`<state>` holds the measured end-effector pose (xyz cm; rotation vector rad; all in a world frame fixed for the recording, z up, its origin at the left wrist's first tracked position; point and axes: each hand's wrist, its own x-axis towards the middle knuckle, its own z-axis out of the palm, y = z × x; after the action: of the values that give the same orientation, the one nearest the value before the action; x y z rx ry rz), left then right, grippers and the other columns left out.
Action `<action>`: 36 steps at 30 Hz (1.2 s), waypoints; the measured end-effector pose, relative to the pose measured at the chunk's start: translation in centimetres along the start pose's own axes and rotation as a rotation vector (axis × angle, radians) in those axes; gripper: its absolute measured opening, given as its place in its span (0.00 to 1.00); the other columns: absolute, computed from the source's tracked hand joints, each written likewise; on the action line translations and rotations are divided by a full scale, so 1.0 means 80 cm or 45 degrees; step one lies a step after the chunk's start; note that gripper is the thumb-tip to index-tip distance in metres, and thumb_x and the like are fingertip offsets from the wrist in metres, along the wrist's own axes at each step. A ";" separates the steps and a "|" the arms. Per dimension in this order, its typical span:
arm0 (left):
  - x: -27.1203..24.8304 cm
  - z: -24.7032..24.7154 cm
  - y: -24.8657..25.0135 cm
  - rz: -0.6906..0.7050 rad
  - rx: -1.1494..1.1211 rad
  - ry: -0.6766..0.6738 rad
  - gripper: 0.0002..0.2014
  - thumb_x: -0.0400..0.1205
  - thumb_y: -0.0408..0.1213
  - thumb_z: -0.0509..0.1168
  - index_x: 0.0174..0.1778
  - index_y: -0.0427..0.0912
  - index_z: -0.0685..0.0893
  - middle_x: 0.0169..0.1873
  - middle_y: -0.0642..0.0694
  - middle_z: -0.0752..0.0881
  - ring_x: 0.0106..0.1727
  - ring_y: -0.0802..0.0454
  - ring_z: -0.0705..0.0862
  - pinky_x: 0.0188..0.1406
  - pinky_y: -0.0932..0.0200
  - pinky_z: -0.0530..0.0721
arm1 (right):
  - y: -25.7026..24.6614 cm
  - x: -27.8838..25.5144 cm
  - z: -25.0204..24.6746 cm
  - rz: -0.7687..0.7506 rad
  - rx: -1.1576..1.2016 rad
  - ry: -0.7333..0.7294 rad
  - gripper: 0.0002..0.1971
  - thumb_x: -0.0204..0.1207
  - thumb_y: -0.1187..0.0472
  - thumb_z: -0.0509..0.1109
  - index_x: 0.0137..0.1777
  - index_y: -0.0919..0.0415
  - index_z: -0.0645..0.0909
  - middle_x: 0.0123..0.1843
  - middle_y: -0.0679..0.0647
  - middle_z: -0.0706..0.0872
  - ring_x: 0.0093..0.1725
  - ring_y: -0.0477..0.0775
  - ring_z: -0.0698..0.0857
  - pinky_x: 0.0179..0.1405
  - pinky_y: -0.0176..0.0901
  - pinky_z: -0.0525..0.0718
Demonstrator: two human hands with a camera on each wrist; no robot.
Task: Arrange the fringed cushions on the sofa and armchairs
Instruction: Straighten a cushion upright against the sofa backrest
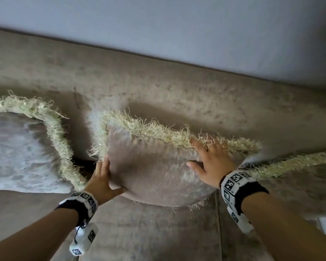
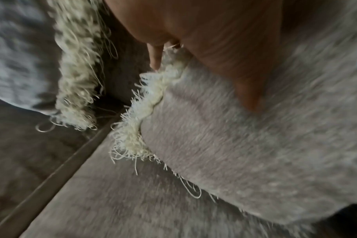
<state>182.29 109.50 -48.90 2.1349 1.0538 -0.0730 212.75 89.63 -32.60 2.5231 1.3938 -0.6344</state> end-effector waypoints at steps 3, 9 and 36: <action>0.017 0.033 0.006 -0.121 -0.104 -0.130 0.73 0.49 0.60 0.82 0.82 0.47 0.41 0.68 0.40 0.68 0.66 0.42 0.73 0.70 0.43 0.77 | 0.012 -0.006 0.025 0.001 0.002 -0.052 0.46 0.62 0.17 0.37 0.77 0.38 0.33 0.72 0.65 0.71 0.78 0.70 0.62 0.75 0.71 0.65; 0.025 0.057 0.028 -0.141 -0.127 0.120 0.59 0.60 0.57 0.74 0.81 0.35 0.52 0.66 0.33 0.72 0.62 0.31 0.79 0.60 0.39 0.81 | 0.015 0.011 0.037 0.001 -0.088 0.043 0.47 0.68 0.22 0.41 0.81 0.46 0.35 0.71 0.65 0.73 0.75 0.67 0.67 0.74 0.62 0.67; -0.020 -0.136 0.235 0.779 0.849 0.190 0.55 0.63 0.22 0.72 0.82 0.51 0.51 0.59 0.37 0.74 0.25 0.47 0.73 0.22 0.53 0.78 | 0.096 -0.095 0.020 0.237 0.634 0.423 0.26 0.83 0.55 0.64 0.78 0.58 0.61 0.57 0.61 0.83 0.53 0.63 0.84 0.52 0.56 0.85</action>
<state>191.71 108.11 -29.28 3.0241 0.4289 0.0363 215.18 79.11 -30.91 3.2324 1.1801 -0.6069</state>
